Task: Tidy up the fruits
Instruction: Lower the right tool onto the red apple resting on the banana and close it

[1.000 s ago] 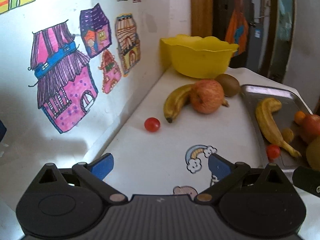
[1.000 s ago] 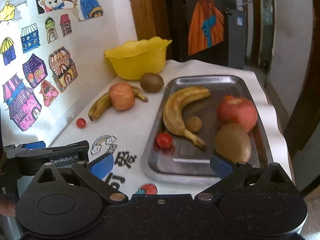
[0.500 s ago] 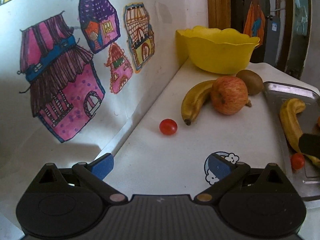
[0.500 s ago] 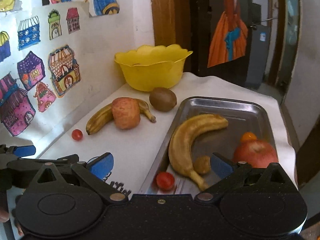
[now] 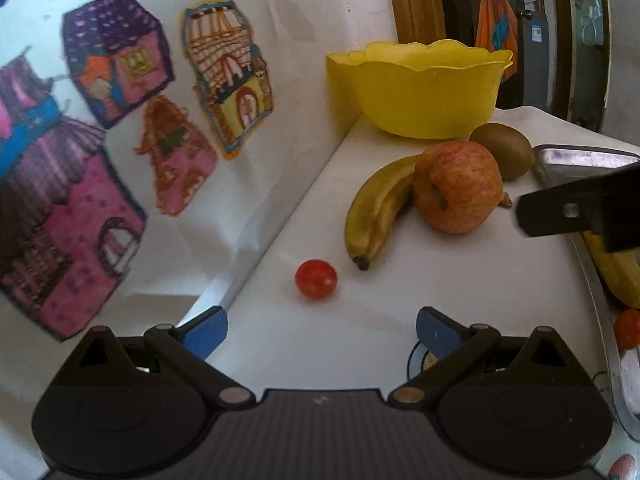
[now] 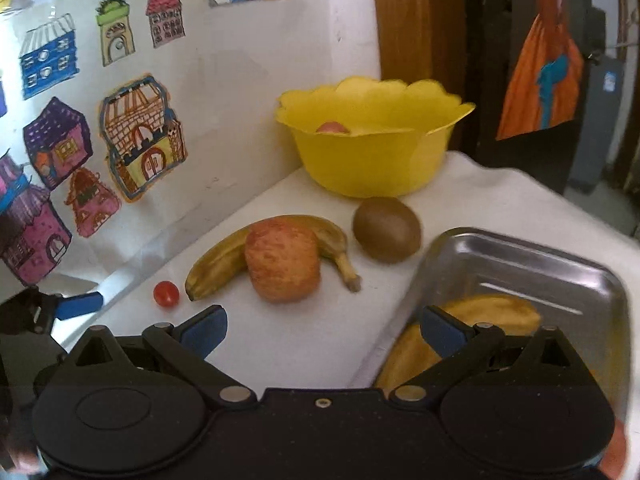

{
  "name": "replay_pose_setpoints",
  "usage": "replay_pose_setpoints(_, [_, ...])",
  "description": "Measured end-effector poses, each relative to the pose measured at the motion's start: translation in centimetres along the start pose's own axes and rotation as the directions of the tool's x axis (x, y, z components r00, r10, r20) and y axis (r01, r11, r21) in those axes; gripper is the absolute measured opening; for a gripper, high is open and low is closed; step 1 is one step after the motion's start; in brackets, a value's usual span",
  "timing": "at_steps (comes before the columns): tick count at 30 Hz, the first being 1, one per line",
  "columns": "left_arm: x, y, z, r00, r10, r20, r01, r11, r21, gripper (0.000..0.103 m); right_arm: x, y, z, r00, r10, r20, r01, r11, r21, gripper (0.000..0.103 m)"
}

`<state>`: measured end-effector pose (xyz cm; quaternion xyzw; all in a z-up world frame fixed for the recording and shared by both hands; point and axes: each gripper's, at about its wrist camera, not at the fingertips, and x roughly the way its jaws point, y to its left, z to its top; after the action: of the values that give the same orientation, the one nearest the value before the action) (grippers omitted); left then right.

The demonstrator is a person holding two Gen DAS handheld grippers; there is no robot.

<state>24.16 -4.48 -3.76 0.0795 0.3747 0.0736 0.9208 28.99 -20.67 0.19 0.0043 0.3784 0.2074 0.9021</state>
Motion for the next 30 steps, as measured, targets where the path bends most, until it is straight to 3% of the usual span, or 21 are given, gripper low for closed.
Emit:
replay_pose_setpoints(10, [1.0, 0.2, -0.1, 0.999, -0.017, 0.043, 0.017, 1.0, -0.014, 0.101, 4.1, 0.8, 1.5, 0.995, 0.094, 0.013, -0.095, 0.995, 0.021, 0.102])
replay_pose_setpoints(18, [1.4, 1.0, -0.1, 0.997, -0.005, 0.074, 0.007, 1.0, -0.026, 0.094, 5.5, 1.1, 1.7, 0.988, 0.149, 0.033, -0.151, 0.987, 0.059, 0.093])
replay_pose_setpoints(30, [1.9, 1.4, 0.5, 0.995, -0.052, 0.08, 0.057, 0.996, -0.063, 0.068, 6.5, 1.3, 2.3, 0.989, 0.142, 0.038, -0.144, 0.988, 0.048, 0.077])
